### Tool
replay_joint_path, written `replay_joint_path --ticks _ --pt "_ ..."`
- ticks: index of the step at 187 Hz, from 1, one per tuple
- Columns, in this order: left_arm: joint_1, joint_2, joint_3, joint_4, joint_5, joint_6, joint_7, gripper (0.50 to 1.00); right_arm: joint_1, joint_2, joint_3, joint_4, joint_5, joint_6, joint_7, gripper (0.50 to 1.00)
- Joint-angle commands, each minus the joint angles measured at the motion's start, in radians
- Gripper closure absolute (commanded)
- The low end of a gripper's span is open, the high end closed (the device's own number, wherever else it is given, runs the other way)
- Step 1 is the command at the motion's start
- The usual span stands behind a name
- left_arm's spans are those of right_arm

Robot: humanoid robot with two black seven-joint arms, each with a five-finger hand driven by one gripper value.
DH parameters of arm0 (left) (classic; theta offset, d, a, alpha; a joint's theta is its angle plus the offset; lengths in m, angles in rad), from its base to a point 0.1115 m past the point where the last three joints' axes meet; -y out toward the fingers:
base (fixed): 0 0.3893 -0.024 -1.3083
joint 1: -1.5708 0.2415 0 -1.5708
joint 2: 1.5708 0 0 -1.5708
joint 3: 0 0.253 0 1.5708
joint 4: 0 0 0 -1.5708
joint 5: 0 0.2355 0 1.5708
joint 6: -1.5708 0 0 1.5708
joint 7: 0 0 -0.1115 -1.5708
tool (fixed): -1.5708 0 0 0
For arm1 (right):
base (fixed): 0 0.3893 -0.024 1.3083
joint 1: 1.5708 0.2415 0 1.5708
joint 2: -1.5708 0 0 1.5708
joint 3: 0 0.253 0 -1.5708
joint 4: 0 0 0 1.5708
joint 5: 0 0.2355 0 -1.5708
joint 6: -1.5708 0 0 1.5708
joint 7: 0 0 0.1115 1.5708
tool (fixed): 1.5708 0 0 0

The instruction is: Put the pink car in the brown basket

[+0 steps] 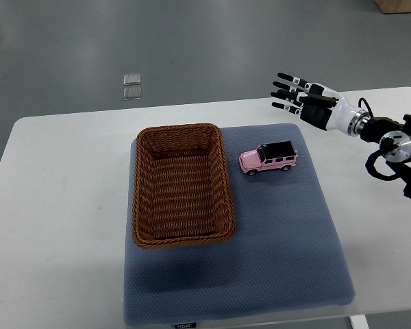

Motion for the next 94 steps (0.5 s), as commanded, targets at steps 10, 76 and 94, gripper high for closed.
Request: replay_joint_path --ticks 10,76,94 --pt "0.0 0.0 0.0 0.003 0.0 0.003 0.0 0.5 0.0 0.004 0.0 -0.001 0.001 -0.009 0.001 0.574" --pt "0.0 0.0 -0.002 0.0 0.0 0.001 0.0 0.5 0.0 0.001 -0.003 0.0 -0.003 -0.006 -0.001 0.576" --pt "0.0 0.0 -0.002 0.0 0.0 0.001 0.0 0.5 0.003 0.0 -0.002 0.0 -0.008 -0.001 0.001 0.576"
